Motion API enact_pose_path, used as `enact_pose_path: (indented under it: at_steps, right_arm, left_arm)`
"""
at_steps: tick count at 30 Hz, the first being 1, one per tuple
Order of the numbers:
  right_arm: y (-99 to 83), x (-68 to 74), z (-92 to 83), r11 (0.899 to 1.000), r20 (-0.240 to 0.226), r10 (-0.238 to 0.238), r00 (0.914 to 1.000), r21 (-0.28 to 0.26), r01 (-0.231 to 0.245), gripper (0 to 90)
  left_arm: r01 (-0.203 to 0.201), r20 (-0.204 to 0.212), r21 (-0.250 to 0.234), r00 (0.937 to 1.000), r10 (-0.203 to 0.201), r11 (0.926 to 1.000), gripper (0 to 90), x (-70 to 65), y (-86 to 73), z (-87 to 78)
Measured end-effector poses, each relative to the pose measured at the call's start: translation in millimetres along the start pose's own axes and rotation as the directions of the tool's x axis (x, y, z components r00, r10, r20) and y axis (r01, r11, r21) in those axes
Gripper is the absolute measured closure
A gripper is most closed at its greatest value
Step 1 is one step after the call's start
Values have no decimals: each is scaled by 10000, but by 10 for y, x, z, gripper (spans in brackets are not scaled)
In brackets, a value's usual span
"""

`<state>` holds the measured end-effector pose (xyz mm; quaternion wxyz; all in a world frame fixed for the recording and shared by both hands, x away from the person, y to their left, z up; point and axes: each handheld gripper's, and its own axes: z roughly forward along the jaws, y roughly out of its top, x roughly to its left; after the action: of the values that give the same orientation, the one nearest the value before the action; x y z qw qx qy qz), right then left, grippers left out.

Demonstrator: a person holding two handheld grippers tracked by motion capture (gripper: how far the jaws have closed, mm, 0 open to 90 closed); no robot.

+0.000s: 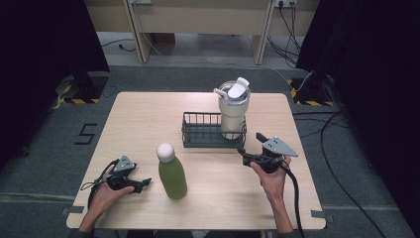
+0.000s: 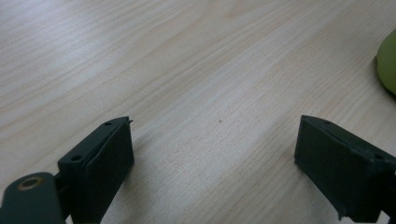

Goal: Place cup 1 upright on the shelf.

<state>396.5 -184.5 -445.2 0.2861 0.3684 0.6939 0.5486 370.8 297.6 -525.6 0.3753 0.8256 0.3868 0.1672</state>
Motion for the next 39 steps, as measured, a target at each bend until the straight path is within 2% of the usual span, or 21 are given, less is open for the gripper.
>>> enact_pose_path:
  at_steps: [16,27,39]
  right_arm:
    - [-199,26,-151,9990,66,-53,10000,451,50,153]
    - [-364,87,-224,9965,-212,18,9998,830,0,150]
    - [-490,160,-284,9916,-337,-228,9992,1269,269,150]
  left_arm:
    - [14,16,-17,10000,-14,10000,109,-3,-3,-1]
    - [-2,15,-8,10000,2,10000,110,-4,-3,-3]
    - [-15,20,-5,10000,15,10000,110,-5,-4,-4]
